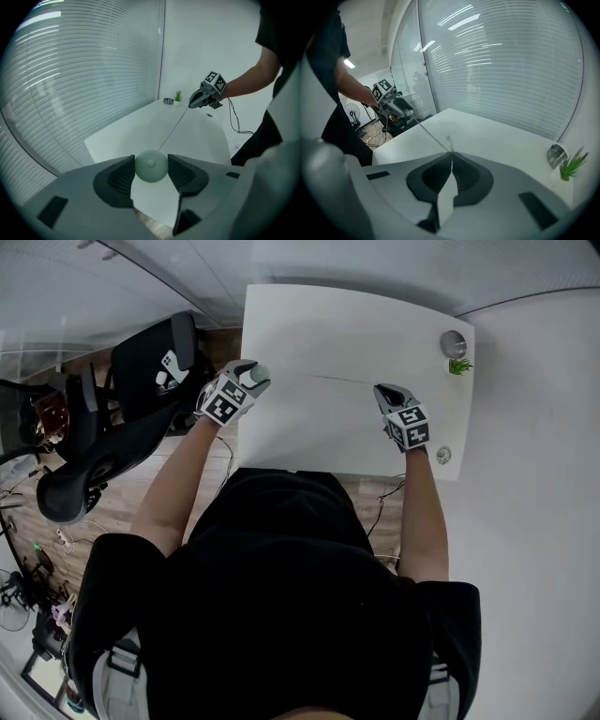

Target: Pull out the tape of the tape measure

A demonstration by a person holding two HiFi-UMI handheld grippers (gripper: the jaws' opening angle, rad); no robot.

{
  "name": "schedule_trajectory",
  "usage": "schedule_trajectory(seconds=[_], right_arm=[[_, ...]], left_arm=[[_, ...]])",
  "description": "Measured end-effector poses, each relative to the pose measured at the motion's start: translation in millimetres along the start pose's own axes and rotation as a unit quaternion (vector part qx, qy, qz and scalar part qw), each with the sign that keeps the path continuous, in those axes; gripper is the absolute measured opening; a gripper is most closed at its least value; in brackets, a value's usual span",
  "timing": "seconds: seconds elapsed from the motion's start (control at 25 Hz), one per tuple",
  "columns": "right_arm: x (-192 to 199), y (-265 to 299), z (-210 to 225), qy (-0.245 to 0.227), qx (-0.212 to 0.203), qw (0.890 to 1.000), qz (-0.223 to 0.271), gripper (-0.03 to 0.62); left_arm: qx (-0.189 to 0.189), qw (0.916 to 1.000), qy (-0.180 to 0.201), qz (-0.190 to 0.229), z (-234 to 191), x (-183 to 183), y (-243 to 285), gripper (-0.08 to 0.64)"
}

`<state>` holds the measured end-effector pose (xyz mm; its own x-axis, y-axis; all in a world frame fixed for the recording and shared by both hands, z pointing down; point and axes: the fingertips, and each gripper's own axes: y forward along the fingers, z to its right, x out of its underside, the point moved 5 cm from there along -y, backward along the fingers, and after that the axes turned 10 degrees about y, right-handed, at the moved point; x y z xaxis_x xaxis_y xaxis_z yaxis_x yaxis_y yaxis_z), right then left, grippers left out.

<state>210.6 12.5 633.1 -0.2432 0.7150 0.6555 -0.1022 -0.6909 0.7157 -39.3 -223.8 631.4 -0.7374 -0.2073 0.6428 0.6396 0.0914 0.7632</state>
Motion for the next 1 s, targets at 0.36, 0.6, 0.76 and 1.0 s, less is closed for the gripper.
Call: schedule_trajectory(seconds=[0.36, 0.6, 0.76, 1.0], right_arm=[[15, 16, 5, 0.003, -0.006, 1.000, -0.022, 0.011], [22, 24, 8, 0.003, -0.005, 0.999, -0.035, 0.011], [27, 30, 8, 0.003, -0.007, 0.999, -0.042, 0.011], [37, 38, 11, 0.007, -0.004, 0.999, -0.049, 0.011]], left_arm=[[0.003, 0.9999, -0.006, -0.012, 13, 10, 15, 0.230], [0.003, 0.9996, -0.015, -0.023, 20, 20, 26, 0.231], [0.008, 0.9993, -0.018, -0.033, 25, 27, 33, 0.232], [0.007, 0.9989, -0.012, -0.045, 25, 36, 47, 0.232]])
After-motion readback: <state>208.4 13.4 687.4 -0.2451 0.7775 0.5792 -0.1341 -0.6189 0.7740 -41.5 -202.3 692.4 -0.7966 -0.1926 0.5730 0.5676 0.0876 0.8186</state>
